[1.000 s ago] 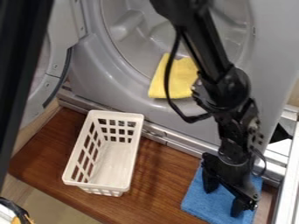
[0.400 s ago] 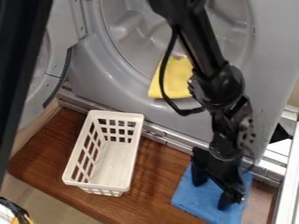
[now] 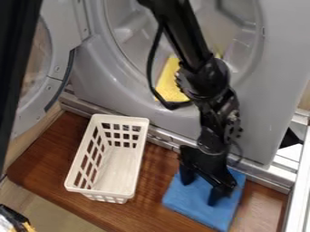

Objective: Move the blue cloth to the right side of the basket

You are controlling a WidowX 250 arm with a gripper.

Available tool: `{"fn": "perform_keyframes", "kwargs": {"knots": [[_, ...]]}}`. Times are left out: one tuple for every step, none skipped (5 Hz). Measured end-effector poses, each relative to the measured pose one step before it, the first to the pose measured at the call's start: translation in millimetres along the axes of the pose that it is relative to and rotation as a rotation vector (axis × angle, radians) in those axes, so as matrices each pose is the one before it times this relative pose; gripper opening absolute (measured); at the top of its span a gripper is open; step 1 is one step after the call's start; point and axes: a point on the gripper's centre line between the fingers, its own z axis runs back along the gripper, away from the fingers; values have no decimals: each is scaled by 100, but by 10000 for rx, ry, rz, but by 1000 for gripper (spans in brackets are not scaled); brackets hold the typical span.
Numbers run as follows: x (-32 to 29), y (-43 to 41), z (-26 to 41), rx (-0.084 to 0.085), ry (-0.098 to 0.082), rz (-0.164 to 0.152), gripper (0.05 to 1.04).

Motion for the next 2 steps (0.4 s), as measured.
{"fn": "perform_keyframes", "kwargs": {"knots": [[-706,1642,-161,87,117,660,1001],[-1177,1742,-171,58,185,816,1001]]}}
